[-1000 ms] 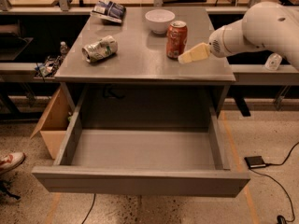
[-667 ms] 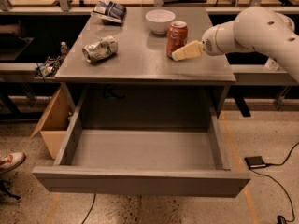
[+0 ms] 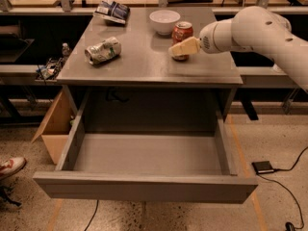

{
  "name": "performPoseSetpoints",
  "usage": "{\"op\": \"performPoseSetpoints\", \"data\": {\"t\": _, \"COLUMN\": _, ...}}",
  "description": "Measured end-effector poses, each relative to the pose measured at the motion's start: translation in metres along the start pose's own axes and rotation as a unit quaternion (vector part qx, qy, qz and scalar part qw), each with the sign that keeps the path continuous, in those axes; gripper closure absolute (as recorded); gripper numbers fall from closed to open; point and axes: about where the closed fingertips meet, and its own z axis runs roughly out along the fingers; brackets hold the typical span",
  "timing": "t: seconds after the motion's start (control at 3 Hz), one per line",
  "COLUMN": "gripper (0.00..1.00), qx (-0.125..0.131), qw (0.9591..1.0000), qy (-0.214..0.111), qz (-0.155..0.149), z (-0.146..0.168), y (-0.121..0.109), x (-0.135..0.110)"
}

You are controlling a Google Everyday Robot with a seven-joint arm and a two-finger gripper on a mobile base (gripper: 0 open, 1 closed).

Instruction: Place coke can into top drawer

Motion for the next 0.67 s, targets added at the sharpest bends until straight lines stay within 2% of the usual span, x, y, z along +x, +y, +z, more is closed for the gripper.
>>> {"op": "performPoseSetpoints", "data": {"t": 0.67, "gripper": 0.0, "qx": 0.003, "qw": 0.9999, "qy": -0.01, "qz": 0.006, "z": 0.013, "y": 0.004, "x": -0.004}}
